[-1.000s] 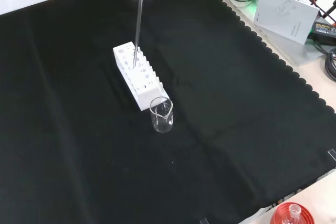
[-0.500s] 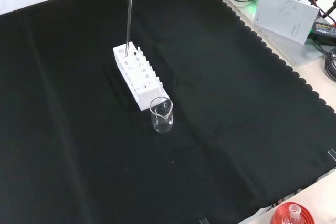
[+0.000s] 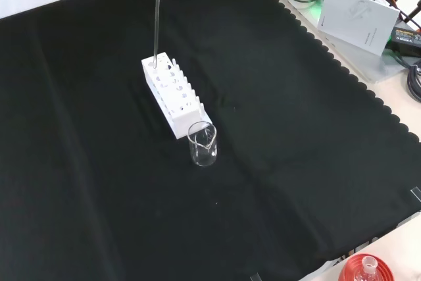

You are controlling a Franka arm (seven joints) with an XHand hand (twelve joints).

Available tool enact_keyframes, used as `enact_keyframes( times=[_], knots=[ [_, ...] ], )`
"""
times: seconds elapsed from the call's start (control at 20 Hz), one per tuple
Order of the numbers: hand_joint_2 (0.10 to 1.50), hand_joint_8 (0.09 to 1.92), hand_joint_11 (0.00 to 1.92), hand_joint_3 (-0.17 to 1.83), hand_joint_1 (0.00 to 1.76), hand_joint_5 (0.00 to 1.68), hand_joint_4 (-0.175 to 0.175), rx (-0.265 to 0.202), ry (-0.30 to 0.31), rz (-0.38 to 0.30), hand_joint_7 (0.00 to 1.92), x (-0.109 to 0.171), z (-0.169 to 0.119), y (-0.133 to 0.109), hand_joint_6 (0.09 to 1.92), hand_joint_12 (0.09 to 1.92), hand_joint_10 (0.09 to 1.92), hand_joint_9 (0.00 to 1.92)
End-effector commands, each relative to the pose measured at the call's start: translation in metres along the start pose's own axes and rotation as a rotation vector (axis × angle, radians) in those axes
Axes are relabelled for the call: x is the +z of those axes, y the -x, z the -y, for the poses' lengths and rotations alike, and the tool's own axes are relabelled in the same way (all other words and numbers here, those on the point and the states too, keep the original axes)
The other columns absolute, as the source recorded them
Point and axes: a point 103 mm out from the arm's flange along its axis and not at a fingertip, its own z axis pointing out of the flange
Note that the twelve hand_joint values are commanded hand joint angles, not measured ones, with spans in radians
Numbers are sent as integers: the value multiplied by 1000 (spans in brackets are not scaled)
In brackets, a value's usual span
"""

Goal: Put the glass rod back on the white test tube rack.

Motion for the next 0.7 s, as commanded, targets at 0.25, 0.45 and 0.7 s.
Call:
enact_keyframes(
  times=[0.25,0.45,0.7],
  knots=[
    [1015,87,1685,-175,1331,1462,-175,-4,-25,4,1646,12,-4,-4,87,365,87,1816],
    [1015,87,1684,-175,1331,1461,-175,-9,-38,10,1646,17,-6,-9,87,365,87,1817],
    [1015,87,1685,-175,1332,1461,-175,-15,-48,13,1646,21,-10,-15,87,364,87,1817]
  ],
)
